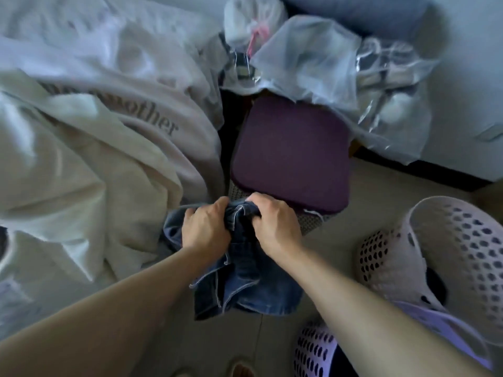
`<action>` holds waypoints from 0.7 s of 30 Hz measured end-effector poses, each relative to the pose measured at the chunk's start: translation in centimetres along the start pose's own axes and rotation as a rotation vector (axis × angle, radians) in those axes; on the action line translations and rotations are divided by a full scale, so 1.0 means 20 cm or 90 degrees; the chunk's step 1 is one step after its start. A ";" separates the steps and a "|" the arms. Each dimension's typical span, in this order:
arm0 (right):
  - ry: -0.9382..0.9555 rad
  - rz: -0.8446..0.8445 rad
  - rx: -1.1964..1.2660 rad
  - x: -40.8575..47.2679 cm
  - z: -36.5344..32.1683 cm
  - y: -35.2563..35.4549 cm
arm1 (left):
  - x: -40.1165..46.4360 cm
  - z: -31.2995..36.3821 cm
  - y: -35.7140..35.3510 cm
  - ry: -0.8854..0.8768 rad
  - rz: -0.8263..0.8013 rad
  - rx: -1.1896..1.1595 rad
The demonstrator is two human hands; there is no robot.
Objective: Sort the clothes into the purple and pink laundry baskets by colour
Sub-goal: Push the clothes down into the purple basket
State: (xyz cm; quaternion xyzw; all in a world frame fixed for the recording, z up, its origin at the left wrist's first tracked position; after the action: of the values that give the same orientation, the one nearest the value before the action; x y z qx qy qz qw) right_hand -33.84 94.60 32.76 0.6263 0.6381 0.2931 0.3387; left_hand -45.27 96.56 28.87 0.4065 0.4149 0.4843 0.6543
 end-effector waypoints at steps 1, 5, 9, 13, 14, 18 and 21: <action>0.013 0.016 0.002 0.00 -0.07 0.08 | 0.00 0.03 0.10 -0.008 0.012 -0.028; 0.035 0.065 0.020 -0.01 -0.32 0.39 | -0.04 0.16 0.50 -0.022 0.028 -0.092; 0.049 0.091 0.016 -0.03 -0.53 0.66 | -0.09 0.26 0.84 -0.041 0.046 -0.113; 0.088 0.144 0.007 -0.11 -0.73 0.96 | -0.13 0.35 1.16 -0.057 0.059 -0.160; 0.089 0.163 0.005 -0.13 -0.77 1.02 | -0.13 0.37 1.23 -0.066 0.064 -0.169; 0.118 0.306 0.023 -0.24 -0.93 1.31 | -0.15 0.43 1.49 -0.061 0.079 -0.204; 0.127 0.308 0.073 -0.31 -1.00 1.47 | -0.18 0.48 1.66 -0.044 0.088 -0.231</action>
State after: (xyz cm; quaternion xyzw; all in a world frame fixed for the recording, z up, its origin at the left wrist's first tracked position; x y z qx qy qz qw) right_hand -32.24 90.65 68.51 0.7469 0.5155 0.3892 0.1576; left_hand -46.76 98.54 63.45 0.3257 0.2693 0.5809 0.6957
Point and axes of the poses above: each hand's wrist, its own x-axis towards the middle knuckle, its own y-axis out of the back of the hand, z = x × y, the point moved 8 cm from there along x, towards the middle knuckle, and after that the axes turned 8 degrees about x, right-handed, at the moved point
